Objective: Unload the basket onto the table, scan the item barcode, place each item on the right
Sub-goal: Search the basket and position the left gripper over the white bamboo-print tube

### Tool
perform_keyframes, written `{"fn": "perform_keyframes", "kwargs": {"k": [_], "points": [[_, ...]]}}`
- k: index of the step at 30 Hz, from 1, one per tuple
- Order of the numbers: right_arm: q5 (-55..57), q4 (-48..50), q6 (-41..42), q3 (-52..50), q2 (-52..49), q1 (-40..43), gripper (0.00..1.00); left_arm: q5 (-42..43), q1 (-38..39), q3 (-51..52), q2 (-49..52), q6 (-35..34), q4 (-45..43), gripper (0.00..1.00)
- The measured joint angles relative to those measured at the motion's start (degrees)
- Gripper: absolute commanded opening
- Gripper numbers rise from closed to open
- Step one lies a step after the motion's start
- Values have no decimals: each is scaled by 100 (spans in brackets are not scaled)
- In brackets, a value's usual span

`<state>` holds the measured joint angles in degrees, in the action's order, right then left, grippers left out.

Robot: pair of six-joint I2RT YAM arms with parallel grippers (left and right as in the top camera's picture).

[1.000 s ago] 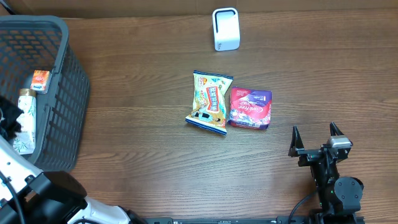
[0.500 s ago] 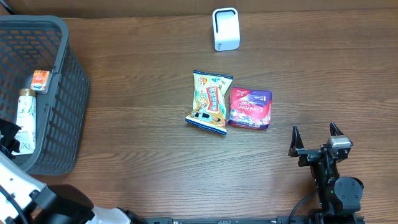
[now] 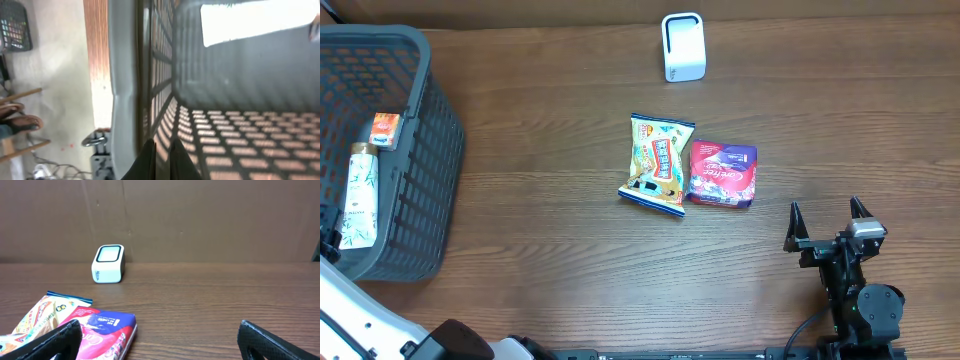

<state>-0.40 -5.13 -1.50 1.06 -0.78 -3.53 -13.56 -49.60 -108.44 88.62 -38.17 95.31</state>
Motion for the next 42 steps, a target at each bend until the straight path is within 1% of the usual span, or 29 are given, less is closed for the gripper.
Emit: {"fn": "perform_keyframes", "kwargs": {"k": [3, 9, 11, 14, 17, 22, 29, 36, 42], "points": [[-2, -2, 4, 0, 0, 0, 100, 118, 0, 11, 11, -227, -227, 4], [-2, 0, 0, 0, -2, 0, 100, 483, 0, 11, 275, -393, -494, 4], [-2, 0, -2, 0, 0, 0, 100, 568, 0, 11, 433, -398, -448, 4], [-2, -2, -2, 0, 0, 0, 100, 599, 0, 28, 643, -424, -120, 4], [-2, 0, 0, 0, -2, 0, 100, 417, -15, 48, 682, -549, 92, 4], [-2, 2, 2, 0, -2, 0, 100, 271, -216, 48, 675, -686, 136, 5], [-2, -4, 2, 0, -2, 0, 100, 479, -391, 48, 675, -625, 136, 4], [-2, -4, 2, 0, 0, 0, 100, 868, -391, 48, 664, -286, 136, 4], [-2, -2, 2, 0, 0, 0, 100, 979, -391, 247, 264, -212, 138, 4]]}}
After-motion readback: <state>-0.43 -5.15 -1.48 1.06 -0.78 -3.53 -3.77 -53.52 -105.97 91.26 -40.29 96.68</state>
